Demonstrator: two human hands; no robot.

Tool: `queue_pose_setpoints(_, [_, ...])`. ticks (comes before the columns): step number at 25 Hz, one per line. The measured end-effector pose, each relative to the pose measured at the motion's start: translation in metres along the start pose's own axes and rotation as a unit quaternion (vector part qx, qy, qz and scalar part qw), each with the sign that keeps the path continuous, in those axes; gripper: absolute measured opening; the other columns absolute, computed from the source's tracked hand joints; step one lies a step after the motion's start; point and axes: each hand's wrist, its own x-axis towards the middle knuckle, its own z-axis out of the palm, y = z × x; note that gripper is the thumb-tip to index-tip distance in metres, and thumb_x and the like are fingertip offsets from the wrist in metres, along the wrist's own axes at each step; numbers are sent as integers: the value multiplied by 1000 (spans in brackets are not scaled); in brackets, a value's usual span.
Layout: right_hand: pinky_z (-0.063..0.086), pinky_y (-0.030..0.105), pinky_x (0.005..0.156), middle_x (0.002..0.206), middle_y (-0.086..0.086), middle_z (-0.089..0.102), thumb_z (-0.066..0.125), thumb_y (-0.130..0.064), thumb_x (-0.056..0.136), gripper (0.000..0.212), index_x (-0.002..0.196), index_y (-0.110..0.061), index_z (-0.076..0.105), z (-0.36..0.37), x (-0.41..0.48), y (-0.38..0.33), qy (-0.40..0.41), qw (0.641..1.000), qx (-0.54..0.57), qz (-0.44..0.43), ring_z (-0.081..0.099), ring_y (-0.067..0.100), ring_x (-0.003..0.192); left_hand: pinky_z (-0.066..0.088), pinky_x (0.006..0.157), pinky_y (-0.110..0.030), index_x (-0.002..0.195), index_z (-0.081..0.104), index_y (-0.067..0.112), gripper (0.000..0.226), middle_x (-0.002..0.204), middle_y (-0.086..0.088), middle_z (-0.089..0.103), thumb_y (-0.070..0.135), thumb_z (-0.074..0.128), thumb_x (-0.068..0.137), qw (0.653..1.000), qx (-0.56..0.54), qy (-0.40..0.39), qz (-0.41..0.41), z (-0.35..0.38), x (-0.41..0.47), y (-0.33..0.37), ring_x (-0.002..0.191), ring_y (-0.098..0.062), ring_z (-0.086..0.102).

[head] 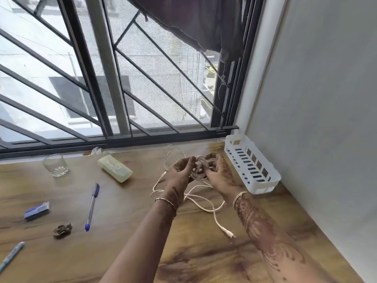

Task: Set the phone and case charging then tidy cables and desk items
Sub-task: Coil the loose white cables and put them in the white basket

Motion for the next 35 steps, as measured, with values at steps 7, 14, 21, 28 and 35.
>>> queue_pose_setpoints(7, [57, 25, 72, 97, 12, 69, 57, -4, 91, 24, 115, -3, 58, -60, 52, 24, -95, 974, 195, 63, 67, 17, 81, 46, 61, -22, 86, 70, 19, 12, 73, 4, 68, 30, 64, 87, 999, 40, -4, -25, 54, 35, -16, 62, -7, 58])
queue_pose_setpoints(14, [57, 26, 75, 99, 12, 69, 58, -11, 91, 27, 116, 1, 58, -103, 90, 51, -90, 964, 240, 77, 67, 16, 85, 43, 48, -15, 82, 68, 15, 12, 58, 9, 66, 23, 62, 89, 998, 43, -33, -31, 102, 60, -26, 48, -1, 55])
queue_pose_setpoints(21, [51, 46, 85, 94, 19, 66, 67, -9, 84, 13, 94, -12, 59, -126, 113, 57, -26, 953, 295, 59, 64, 30, 85, 38, 51, -22, 81, 71, 18, 14, 66, -1, 63, 18, 61, 90, 995, 73, -63, 5, 130, 81, -31, 59, -15, 44])
queue_pose_setpoints(28, [56, 33, 62, 85, 13, 66, 60, -3, 88, 14, 87, -14, 52, -144, 129, 58, -59, 929, 354, 95, 66, 22, 65, 36, 44, -17, 92, 65, 15, 6, 51, 10, 60, 20, 62, 90, 988, 143, -38, 37, 146, 100, -38, 48, -5, 44])
queue_pose_setpoints(35, [54, 45, 76, 84, 16, 64, 65, 3, 83, 19, 79, -14, 56, -141, 144, 67, 3, 911, 398, 109, 63, 28, 72, 42, 48, -12, 99, 61, 16, 16, 74, 1, 65, 12, 68, 85, 972, 216, -30, 84, 161, 108, -47, 52, 2, 55])
